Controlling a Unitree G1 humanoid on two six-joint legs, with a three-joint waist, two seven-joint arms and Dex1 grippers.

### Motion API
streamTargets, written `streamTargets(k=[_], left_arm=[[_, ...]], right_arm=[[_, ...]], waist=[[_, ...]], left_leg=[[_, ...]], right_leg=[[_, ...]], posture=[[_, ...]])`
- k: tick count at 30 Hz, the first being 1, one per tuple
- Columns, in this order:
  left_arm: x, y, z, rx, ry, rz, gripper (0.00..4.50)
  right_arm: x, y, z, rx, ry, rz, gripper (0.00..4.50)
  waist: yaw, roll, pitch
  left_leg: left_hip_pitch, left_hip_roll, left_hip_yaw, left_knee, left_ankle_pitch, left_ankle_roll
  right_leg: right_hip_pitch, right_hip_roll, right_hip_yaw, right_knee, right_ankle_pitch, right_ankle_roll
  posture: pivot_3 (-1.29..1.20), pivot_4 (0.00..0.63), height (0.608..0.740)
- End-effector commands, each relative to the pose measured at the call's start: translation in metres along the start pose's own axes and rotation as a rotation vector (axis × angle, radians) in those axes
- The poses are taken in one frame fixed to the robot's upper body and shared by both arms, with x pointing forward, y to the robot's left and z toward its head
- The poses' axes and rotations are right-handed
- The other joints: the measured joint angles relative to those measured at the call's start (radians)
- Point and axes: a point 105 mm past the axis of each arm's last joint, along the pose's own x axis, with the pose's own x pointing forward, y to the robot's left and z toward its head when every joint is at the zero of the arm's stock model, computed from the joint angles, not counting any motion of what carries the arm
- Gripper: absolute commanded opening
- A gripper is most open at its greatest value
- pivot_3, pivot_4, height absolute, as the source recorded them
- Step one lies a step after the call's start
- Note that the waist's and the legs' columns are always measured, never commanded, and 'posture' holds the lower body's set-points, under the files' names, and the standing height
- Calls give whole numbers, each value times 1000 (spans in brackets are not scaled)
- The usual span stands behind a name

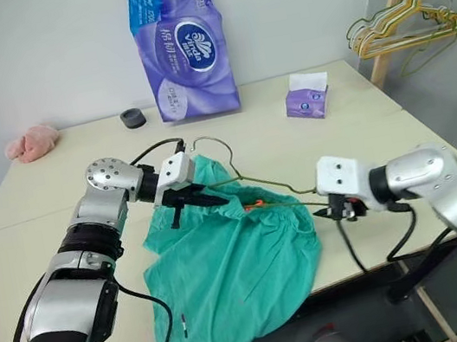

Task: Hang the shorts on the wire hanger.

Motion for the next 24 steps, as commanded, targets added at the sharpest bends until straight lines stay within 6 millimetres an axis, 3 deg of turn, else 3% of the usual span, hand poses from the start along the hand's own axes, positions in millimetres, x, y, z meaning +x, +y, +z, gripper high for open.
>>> streamTargets(k=[1,2,8,12,18,24], left_arm=[[-7,7,9,33,-15,49,0],[-7,8,10,32,-16,57,0],[-9,12,11,23,-24,82,0],[-10,14,12,21,-27,91,0],[-10,15,13,20,-28,98,0],[-10,16,14,17,-33,105,0]], right_arm=[[-24,-9,-15,60,41,-57,3415],[-26,-6,-25,132,45,-62,3690],[-10,12,-56,442,-64,-218,3690],[28,46,-39,640,-208,-209,3690],[54,59,-22,733,-255,-201,3690],[71,62,-24,757,-209,-192,3690]], waist=[[0,0,0],[0,-1,-1],[-1,-1,-1],[-3,-1,-1],[-1,-1,-1],[-1,-1,-1]], left_leg=[[0,0,0,0,0,0],[0,0,0,0,0,0],[1,1,-1,0,0,0],[2,1,0,1,0,0],[3,0,0,1,0,0],[3,-1,0,2,0,0]], right_leg=[[0,-1,0,0,0,0],[0,-1,0,0,0,0],[1,1,0,2,0,0],[0,1,2,7,-1,1],[0,2,2,9,-1,0],[0,3,1,9,-1,1]], posture=[[-247,41,740],[-247,41,740],[-247,47,740],[-247,51,740],[-247,51,740],[-247,50,740]])
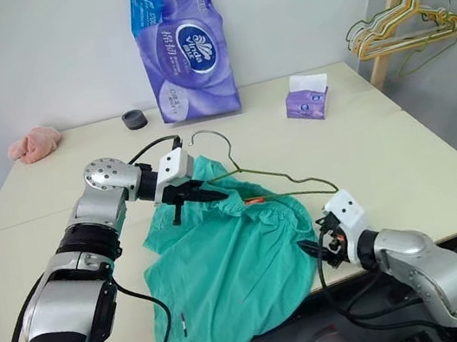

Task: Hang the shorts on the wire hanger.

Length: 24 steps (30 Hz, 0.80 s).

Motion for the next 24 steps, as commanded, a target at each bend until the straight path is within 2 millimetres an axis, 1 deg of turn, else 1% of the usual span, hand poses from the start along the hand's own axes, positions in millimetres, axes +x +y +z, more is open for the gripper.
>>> streamTargets(k=[1,3,4,5,10,13,14,21,24], left_arm=[[-7,10,15,46,-34,42,0],[-7,10,15,45,-35,44,0],[-7,9,15,44,-35,44,0],[-7,9,15,44,-35,45,0],[-9,9,12,38,-32,47,0],[-11,8,11,35,-28,49,0],[-12,8,11,34,-26,50,0],[-24,3,3,33,20,25,0],[-30,-1,-4,47,65,-2,0]], right_arm=[[5,-1,-1,-22,24,-18,3690],[9,-3,-3,-26,34,-41,3690],[10,-4,-3,-18,34,-51,3304],[10,-5,-3,-18,34,-58,3108],[12,-13,4,2,2,-104,1306],[8,-17,6,3,-6,-121,259],[6,-18,7,3,-8,-124,17],[-28,-48,20,-13,-29,-210,17],[-43,-52,27,-38,-28,-204,17]], waist=[[-1,0,0],[-2,0,0],[-2,0,0],[-2,0,0],[-2,0,0],[-2,0,0],[-2,0,0],[-2,0,0],[-2,0,0]], left_leg=[[0,0,0,0,0,0],[0,0,0,0,0,0],[0,0,0,0,0,0],[0,0,0,0,0,0],[0,0,0,0,0,0],[0,0,0,0,0,0],[0,0,0,0,0,0],[0,0,0,0,0,0],[0,0,0,0,0,0]], right_leg=[[0,0,0,0,0,0],[0,0,0,0,0,0],[0,0,0,0,0,0],[0,0,0,0,0,0],[0,0,0,0,0,0],[0,0,0,0,0,0],[0,0,0,0,0,0],[0,0,0,0,0,0],[0,1,0,0,0,0]], posture=[[-247,50,740],[-244,50,740],[-244,50,740],[-244,50,740],[-244,51,740],[-244,52,740],[-244,52,740],[-249,54,740],[-253,55,740]])
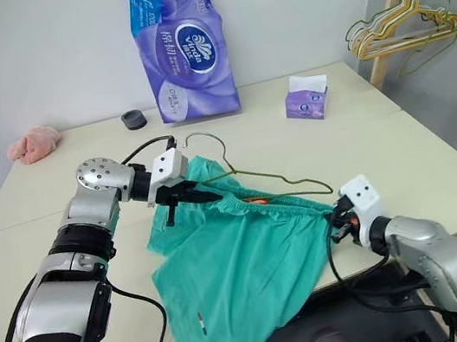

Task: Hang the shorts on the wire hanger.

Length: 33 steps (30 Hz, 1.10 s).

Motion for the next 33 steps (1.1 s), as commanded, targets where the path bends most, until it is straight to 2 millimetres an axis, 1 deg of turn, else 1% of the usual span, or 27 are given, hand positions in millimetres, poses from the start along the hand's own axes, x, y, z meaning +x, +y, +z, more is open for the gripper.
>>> streamTargets(k=[1,8,11,14,16,19,23,25,29,33], left_arm=[[-18,1,-1,40,42,16,0],[-16,4,-3,50,58,23,0],[-14,7,-4,46,59,42,0],[-12,6,-9,55,83,45,0],[-11,4,-11,59,93,42,0],[-10,3,-12,59,89,34,0],[-8,4,-11,62,82,38,0],[-4,5,-8,68,70,44,0],[6,4,-4,75,46,34,0],[16,1,0,75,15,28,0]], right_arm=[[-19,-13,16,-36,-37,-38,17],[-28,-7,23,-54,-25,13,17],[-32,1,26,-83,-15,57,17],[-38,12,35,-139,-12,114,17],[-42,16,42,-170,-14,134,17],[-45,17,52,-202,-16,141,17],[-48,15,60,-253,-1,146,17],[-46,24,71,-292,-19,185,17],[-34,39,89,-368,-31,236,17],[-25,49,95,-417,-15,270,17]], waist=[[0,0,0],[0,0,0],[0,0,0],[0,0,0],[-1,0,0],[0,0,0],[0,0,0],[-1,0,0],[-7,0,0],[-11,0,1]], left_leg=[[0,0,0,0,0,0],[0,0,0,0,0,0],[0,0,0,0,0,0],[0,0,0,0,0,0],[0,0,0,0,0,0],[0,0,0,0,0,0],[-1,0,0,0,0,0],[-1,0,0,0,0,0],[0,1,0,-1,0,0],[-1,2,-1,-1,0,0]], right_leg=[[0,0,0,0,0,0],[0,0,0,0,0,0],[0,0,0,0,0,0],[0,0,0,0,0,0],[0,0,0,0,0,0],[0,0,0,-1,0,0],[0,0,0,-1,0,0],[0,0,0,-1,0,0],[0,0,0,-1,0,0],[0,-2,0,-1,0,0]], posture=[[-255,55,740],[-263,60,740],[-264,61,740],[-267,63,740],[-267,63,740],[-271,64,740],[-274,63,740],[-274,63,740],[-285,61,740],[-287,60,740]])
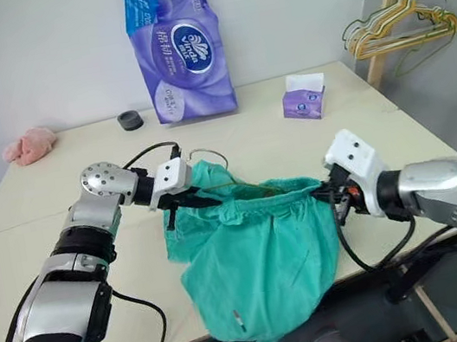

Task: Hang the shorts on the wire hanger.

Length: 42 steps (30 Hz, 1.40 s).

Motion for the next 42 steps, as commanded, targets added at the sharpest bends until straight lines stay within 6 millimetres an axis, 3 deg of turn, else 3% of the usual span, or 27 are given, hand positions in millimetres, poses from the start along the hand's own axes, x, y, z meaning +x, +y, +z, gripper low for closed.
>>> streamTargets(k=[1,9,10,16,20,27,32,42], left_arm=[[4,3,10,34,-26,18,0],[13,1,11,25,-42,49,0],[13,0,10,25,-39,50,0],[16,-1,11,20,-52,65,0],[20,-1,15,19,-78,71,0],[23,-3,16,23,-81,58,0],[23,-6,10,34,-56,47,0],[27,-7,9,57,-43,39,0]], right_arm=[[5,4,9,-49,-2,15,17],[13,-7,10,-143,32,-49,17],[11,-9,8,-173,51,-53,537],[-4,-10,6,-272,113,-44,2432],[-11,-7,-6,-254,175,-12,2432],[-8,-32,-38,-218,268,-88,2432],[-9,-32,-40,-222,275,-74,2432],[15,-32,-37,-256,272,-12,2432]], waist=[[-1,0,0],[-11,0,0],[-12,0,0],[-17,0,0],[-18,0,0],[-19,0,0],[-21,0,0],[-22,0,0]], left_leg=[[0,0,0,0,0,0],[-1,0,-1,0,0,0],[-1,0,-1,0,0,0],[-1,0,-2,0,0,0],[-1,0,-2,-1,0,0],[0,0,-1,0,0,0],[0,0,-1,-1,0,0],[0,0,-1,-1,0,0]], right_leg=[[0,0,0,0,0,0],[0,-1,0,0,0,0],[0,-1,0,0,0,0],[0,-1,0,-1,0,0],[0,-1,0,-1,0,0],[0,-1,0,-1,0,0],[0,-1,0,-1,0,0],[0,-1,0,-1,0,0]], posture=[[-285,58,740],[-282,52,740],[-282,51,740],[-286,48,740],[-298,46,740],[-299,46,740],[-299,46,740],[-293,44,740]])
